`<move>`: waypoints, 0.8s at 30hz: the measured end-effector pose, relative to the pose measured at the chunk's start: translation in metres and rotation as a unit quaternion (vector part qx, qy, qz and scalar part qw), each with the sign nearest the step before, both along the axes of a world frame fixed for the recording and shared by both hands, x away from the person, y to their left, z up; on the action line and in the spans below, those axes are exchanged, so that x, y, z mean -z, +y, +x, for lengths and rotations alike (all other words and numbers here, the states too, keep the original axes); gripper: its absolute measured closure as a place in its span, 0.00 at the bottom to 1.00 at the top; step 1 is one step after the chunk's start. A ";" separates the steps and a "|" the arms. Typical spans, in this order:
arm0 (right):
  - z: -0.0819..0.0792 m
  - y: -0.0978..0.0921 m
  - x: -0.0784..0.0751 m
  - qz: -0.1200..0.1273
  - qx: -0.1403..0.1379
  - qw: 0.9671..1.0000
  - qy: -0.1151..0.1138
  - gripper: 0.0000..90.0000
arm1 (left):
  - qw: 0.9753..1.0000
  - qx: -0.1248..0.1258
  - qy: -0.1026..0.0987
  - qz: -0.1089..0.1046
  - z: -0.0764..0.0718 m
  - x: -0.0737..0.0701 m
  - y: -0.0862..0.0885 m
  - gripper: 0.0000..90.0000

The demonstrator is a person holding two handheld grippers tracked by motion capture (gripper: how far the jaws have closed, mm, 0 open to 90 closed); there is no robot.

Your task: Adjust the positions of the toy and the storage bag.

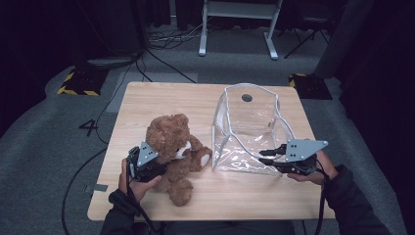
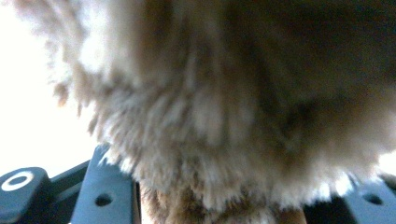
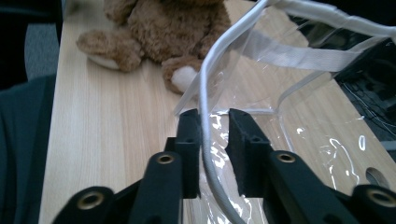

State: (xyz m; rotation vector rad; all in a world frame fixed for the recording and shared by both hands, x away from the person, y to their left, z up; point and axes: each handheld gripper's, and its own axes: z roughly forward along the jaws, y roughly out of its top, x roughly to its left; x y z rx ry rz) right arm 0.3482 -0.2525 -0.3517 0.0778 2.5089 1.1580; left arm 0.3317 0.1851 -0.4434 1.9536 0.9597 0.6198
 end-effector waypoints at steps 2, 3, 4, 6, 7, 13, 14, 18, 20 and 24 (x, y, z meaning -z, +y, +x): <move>-0.001 -0.002 -0.003 0.006 -0.002 1.000 0.000 0.77 | 1.000 0.000 0.000 0.000 0.000 0.000 0.000 0.55; -0.003 -0.005 -0.008 0.013 -0.003 1.000 0.004 0.72 | 1.000 0.000 0.000 0.000 0.000 0.000 0.000 0.55; -0.003 -0.006 -0.011 0.017 0.002 1.000 0.004 0.70 | 1.000 0.000 0.000 0.000 0.000 0.000 0.000 0.55; -0.003 -0.010 -0.019 0.023 0.013 1.000 -0.001 0.66 | 1.000 0.000 -0.001 0.000 0.000 0.000 0.000 0.55; -0.002 -0.013 -0.023 0.028 0.019 0.999 -0.003 0.64 | 1.000 0.000 -0.001 0.000 0.000 0.000 0.000 0.55; 0.019 -0.024 -0.040 0.048 0.110 0.993 -0.021 0.57 | 1.000 0.001 -0.003 0.002 0.000 0.000 -0.001 0.55; 0.024 -0.025 -0.040 0.046 0.128 0.990 -0.023 0.56 | 1.000 0.001 -0.003 0.002 0.000 0.000 -0.001 0.55; 0.045 -0.026 -0.037 0.028 0.198 0.979 -0.033 0.54 | 1.000 0.001 -0.003 0.002 0.000 0.000 -0.001 0.55; 0.061 -0.030 -0.032 0.021 0.239 0.970 -0.026 0.53 | 1.000 0.001 -0.003 0.001 0.000 0.000 -0.001 0.55; 0.072 -0.037 -0.025 0.016 0.267 0.963 -0.014 0.62 | 1.000 0.002 -0.004 0.002 0.000 0.000 -0.001 0.55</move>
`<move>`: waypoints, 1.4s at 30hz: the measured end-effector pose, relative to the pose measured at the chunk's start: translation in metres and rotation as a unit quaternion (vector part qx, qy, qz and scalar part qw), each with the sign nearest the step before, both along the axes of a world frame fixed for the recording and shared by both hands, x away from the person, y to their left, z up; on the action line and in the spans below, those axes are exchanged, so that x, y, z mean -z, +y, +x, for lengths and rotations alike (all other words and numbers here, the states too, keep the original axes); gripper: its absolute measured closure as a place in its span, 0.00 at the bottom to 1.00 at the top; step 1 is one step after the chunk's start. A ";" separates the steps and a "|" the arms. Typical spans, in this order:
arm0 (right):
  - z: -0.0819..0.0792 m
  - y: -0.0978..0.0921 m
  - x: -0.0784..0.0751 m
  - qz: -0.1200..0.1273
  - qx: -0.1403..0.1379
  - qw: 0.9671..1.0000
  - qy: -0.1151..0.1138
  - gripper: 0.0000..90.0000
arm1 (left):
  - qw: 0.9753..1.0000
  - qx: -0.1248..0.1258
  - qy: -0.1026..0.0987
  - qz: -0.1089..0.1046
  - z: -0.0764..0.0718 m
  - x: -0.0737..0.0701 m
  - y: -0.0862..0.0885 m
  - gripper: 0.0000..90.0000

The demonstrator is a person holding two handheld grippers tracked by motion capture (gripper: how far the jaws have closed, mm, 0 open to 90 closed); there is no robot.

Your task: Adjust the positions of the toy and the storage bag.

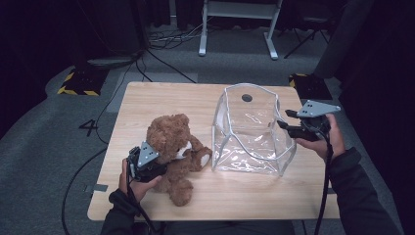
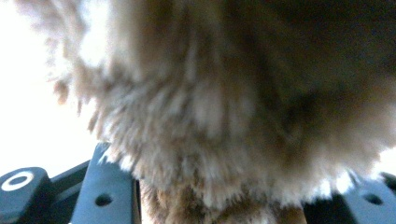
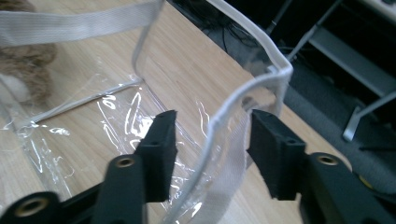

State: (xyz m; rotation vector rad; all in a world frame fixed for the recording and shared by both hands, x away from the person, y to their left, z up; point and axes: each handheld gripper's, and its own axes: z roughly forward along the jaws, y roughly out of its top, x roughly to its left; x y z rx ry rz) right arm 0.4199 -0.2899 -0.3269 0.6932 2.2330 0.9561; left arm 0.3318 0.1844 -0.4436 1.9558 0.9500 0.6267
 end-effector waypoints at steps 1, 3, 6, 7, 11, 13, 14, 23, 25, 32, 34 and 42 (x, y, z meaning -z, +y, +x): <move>0.003 -0.004 0.002 0.008 0.006 1.000 0.008 0.65 | 1.000 0.000 0.000 0.000 0.000 0.000 0.000 0.55; 0.006 -0.012 0.004 0.024 0.008 1.000 0.016 0.74 | 1.000 0.000 0.001 -0.001 0.000 0.000 0.000 0.55; 0.008 -0.018 0.006 0.032 0.014 0.999 0.023 0.81 | 1.000 0.000 0.000 0.000 0.000 0.000 -0.001 0.55; 0.008 -0.019 0.006 0.034 0.020 0.999 0.022 0.81 | 1.000 -0.001 0.000 -0.001 0.000 0.000 -0.001 0.55; 0.010 -0.022 0.006 0.044 0.027 0.998 0.022 0.76 | 1.000 -0.001 0.000 0.000 0.001 0.000 -0.001 0.55; 0.009 -0.023 0.006 0.046 0.031 0.998 0.018 0.71 | 1.000 -0.001 0.001 0.000 0.001 0.000 -0.001 0.55; 0.009 -0.022 0.005 0.046 0.030 0.998 0.016 0.67 | 1.000 0.000 0.001 0.000 0.001 0.000 -0.001 0.55; 0.001 -0.038 -0.007 0.076 0.059 0.995 -0.014 0.41 | 1.000 0.000 0.001 0.000 0.001 -0.001 -0.001 0.55; -0.001 -0.043 -0.009 0.079 0.069 0.994 -0.025 0.38 | 1.000 -0.001 0.001 0.001 0.002 -0.001 -0.001 0.55; 0.001 -0.065 0.003 0.083 0.094 0.992 -0.010 0.34 | 1.000 0.000 0.000 0.003 0.002 -0.001 -0.003 0.55; 0.002 -0.069 0.013 0.081 0.098 0.992 -0.001 0.33 | 1.000 0.001 0.000 0.004 0.002 -0.002 -0.004 0.55; 0.003 -0.083 0.079 0.066 0.100 0.991 0.051 0.28 | 1.000 0.009 0.002 0.004 0.003 -0.003 -0.005 0.58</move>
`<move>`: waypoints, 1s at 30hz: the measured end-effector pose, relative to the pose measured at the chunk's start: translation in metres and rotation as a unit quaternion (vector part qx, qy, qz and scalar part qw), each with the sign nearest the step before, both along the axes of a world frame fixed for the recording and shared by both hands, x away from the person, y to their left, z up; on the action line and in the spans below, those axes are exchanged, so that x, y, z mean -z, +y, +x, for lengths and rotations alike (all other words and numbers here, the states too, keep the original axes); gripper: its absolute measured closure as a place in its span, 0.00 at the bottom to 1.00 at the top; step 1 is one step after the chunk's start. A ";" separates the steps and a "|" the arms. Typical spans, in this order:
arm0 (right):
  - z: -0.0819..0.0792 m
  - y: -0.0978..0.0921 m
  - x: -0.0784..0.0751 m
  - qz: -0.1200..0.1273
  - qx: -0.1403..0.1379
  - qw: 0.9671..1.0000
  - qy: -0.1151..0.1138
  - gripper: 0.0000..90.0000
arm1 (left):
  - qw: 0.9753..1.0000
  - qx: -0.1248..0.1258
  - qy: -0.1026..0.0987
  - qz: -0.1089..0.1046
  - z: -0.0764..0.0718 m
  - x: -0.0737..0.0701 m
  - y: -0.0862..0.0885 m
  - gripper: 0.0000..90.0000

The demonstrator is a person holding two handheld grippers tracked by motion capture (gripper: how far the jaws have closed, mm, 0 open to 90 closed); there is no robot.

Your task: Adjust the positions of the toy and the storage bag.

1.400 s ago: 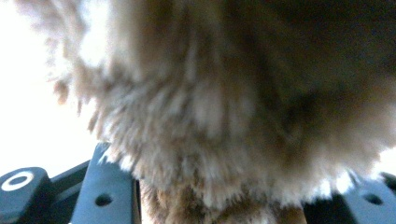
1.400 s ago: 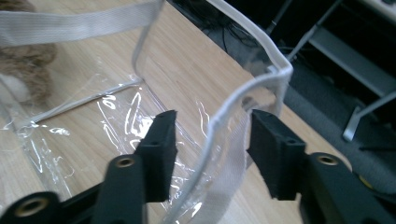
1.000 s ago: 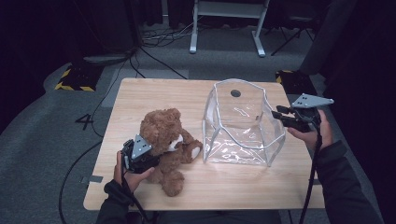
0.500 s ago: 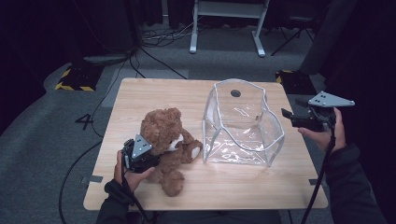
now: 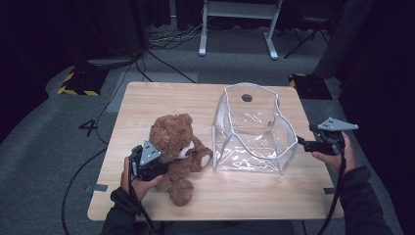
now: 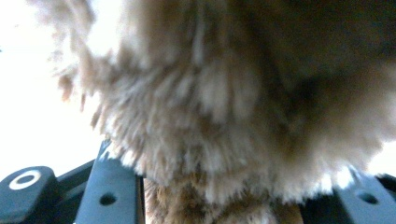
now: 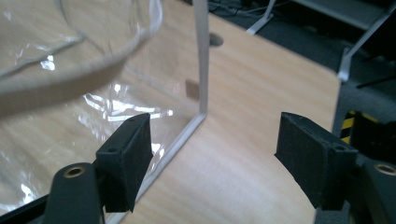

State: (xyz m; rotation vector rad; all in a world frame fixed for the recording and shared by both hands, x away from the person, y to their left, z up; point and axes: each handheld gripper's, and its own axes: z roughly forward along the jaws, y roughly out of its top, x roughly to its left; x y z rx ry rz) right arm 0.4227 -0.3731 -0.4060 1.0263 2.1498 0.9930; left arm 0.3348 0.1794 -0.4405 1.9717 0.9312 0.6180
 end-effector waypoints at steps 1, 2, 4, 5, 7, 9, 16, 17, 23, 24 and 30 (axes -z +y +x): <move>0.000 0.000 0.000 0.000 0.000 1.000 0.000 0.28 | 1.000 0.001 0.002 -0.001 0.000 0.000 0.000 0.58; 0.000 -0.002 0.008 0.000 -0.002 1.000 0.006 0.28 | 1.000 0.002 0.003 -0.002 0.001 0.000 0.001 0.58; -0.002 -0.004 0.022 -0.004 -0.009 1.000 0.021 0.28 | 1.000 0.000 0.004 -0.006 0.001 0.000 0.001 0.58; -0.003 -0.005 0.029 -0.005 -0.008 1.000 0.025 0.28 | 1.000 0.001 0.004 -0.007 0.001 0.000 0.001 0.58; -0.007 -0.007 0.043 -0.005 -0.013 0.999 0.039 0.28 | 1.000 0.001 0.004 -0.004 0.001 -0.001 0.000 0.58; -0.010 -0.009 0.053 -0.009 -0.015 0.999 0.045 0.28 | 1.000 0.000 0.002 -0.003 0.001 -0.001 -0.001 0.58; -0.030 -0.013 0.078 0.011 -0.029 0.998 0.060 0.25 | 1.000 -0.002 -0.007 -0.003 -0.001 0.000 -0.003 0.59; -0.032 -0.013 0.081 0.013 -0.029 0.998 0.060 0.25 | 1.000 -0.002 -0.008 -0.004 -0.001 0.000 -0.004 0.59; -0.043 -0.014 0.095 0.008 -0.030 0.997 0.074 0.23 | 1.000 0.001 -0.011 -0.001 -0.002 0.000 -0.006 0.60; -0.045 -0.015 0.099 0.005 -0.030 0.997 0.077 0.22 | 1.000 0.001 -0.011 -0.001 -0.002 0.001 -0.006 0.60; -0.047 -0.014 0.104 0.010 -0.026 0.997 0.077 0.21 | 1.000 0.000 -0.012 -0.006 -0.002 0.001 -0.005 0.60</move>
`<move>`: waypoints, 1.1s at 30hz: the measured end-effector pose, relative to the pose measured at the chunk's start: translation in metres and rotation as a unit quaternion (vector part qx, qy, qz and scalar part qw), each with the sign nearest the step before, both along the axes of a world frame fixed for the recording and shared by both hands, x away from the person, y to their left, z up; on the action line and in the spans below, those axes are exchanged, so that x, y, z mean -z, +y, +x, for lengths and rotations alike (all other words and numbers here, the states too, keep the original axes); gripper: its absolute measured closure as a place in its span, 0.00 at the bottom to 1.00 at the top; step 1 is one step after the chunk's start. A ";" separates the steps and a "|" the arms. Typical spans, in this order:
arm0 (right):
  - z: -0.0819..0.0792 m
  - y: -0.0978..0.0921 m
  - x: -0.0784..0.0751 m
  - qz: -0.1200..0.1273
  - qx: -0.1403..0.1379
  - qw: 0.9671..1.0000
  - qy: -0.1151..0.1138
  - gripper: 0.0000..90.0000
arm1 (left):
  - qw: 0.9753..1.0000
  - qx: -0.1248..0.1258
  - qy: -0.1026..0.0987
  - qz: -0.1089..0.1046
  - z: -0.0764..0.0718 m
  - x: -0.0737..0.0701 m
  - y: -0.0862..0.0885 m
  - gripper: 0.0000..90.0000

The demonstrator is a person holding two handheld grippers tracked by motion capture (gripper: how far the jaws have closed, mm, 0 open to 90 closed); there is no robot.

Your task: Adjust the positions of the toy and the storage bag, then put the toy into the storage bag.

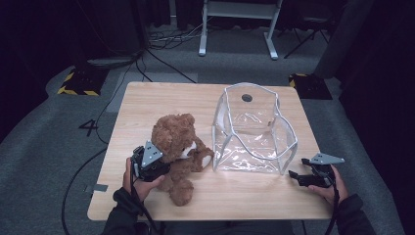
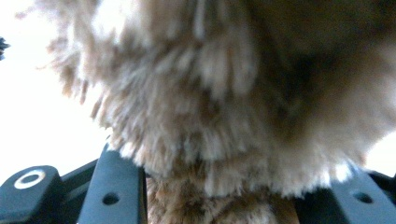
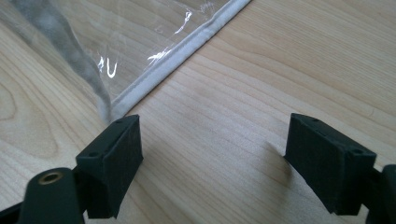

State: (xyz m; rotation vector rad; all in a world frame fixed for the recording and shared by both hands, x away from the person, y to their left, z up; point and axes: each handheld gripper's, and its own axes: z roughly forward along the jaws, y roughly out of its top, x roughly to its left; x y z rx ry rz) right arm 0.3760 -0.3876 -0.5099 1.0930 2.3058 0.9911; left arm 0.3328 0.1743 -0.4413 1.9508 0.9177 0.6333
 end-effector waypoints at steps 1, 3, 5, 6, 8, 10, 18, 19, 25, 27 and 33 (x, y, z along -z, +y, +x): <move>0.000 0.000 0.000 0.000 0.000 1.000 0.000 0.21 | 1.000 -0.001 -0.002 0.000 0.000 0.000 0.000 0.60; 0.000 0.000 0.001 0.006 0.001 1.000 0.001 0.21 | 1.000 -0.004 -0.004 -0.002 0.001 0.000 0.000 0.61; 0.001 0.000 0.001 0.007 0.002 1.000 0.003 0.21 | 1.000 -0.004 -0.007 -0.001 0.003 0.000 0.000 0.62; 0.001 0.000 0.001 0.009 0.003 1.000 0.005 0.21 | 1.000 -0.006 -0.010 -0.004 0.004 0.000 0.000 0.62; 0.002 -0.001 0.001 0.012 0.005 1.000 0.011 0.20 | 1.000 -0.008 -0.012 -0.005 0.006 0.000 -0.001 0.64; 0.003 -0.001 0.001 0.013 0.005 1.000 0.012 0.20 | 1.000 -0.008 -0.014 -0.006 0.008 0.001 -0.002 0.64; 0.003 -0.001 0.001 0.013 0.005 1.000 0.013 0.19 | 1.000 -0.009 -0.019 -0.023 0.017 0.000 -0.005 0.67; 0.003 -0.001 0.001 0.013 0.005 1.000 0.013 0.19 | 0.999 -0.008 -0.019 -0.028 0.018 0.000 -0.005 0.67; 0.003 -0.001 0.001 0.015 0.006 1.000 0.014 0.19 | 0.999 -0.007 -0.027 -0.045 0.026 -0.005 -0.007 0.68; 0.003 -0.002 0.001 0.014 0.005 1.000 0.014 0.19 | 0.998 -0.008 -0.026 -0.052 0.029 -0.005 -0.006 0.68; 0.003 -0.001 0.001 0.013 0.008 1.000 0.012 0.19 | 0.996 -0.013 -0.046 -0.071 0.033 -0.017 -0.005 0.69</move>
